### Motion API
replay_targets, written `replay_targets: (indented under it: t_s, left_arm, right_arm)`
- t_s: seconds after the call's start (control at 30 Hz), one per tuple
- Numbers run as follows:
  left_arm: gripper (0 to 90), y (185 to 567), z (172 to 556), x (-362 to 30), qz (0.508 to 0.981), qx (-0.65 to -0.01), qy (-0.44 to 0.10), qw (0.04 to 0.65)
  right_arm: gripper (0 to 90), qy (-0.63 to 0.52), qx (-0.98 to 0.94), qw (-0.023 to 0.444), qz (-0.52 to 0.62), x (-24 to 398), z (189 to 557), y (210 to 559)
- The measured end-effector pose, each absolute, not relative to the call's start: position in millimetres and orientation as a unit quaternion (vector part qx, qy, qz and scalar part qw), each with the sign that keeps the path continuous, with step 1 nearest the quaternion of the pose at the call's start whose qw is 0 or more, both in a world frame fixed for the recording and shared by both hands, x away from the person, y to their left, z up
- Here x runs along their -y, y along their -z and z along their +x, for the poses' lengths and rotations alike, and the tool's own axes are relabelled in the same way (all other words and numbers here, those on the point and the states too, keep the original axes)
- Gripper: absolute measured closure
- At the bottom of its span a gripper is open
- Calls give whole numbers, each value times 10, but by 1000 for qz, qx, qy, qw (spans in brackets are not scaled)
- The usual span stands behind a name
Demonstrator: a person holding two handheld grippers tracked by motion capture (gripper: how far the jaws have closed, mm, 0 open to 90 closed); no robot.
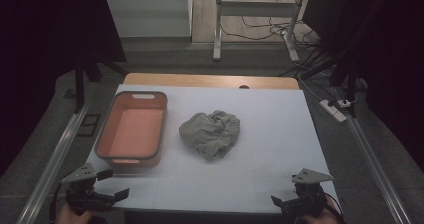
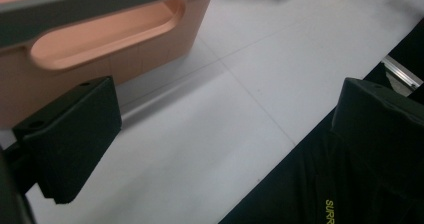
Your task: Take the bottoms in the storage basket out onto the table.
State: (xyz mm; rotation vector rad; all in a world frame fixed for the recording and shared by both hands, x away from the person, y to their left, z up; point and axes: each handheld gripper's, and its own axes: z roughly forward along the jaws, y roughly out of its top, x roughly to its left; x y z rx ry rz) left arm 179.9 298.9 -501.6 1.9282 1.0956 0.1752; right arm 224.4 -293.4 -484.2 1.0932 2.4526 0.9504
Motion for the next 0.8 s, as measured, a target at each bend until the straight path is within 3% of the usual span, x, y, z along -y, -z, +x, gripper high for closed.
replay_targets:
  t_s: [0.8]
  left_arm:
    - [0,5002,1622,-3043,784,-455,-94,411]
  right_arm:
    - [0,-326,-853,146,379,2922,2244,4845]
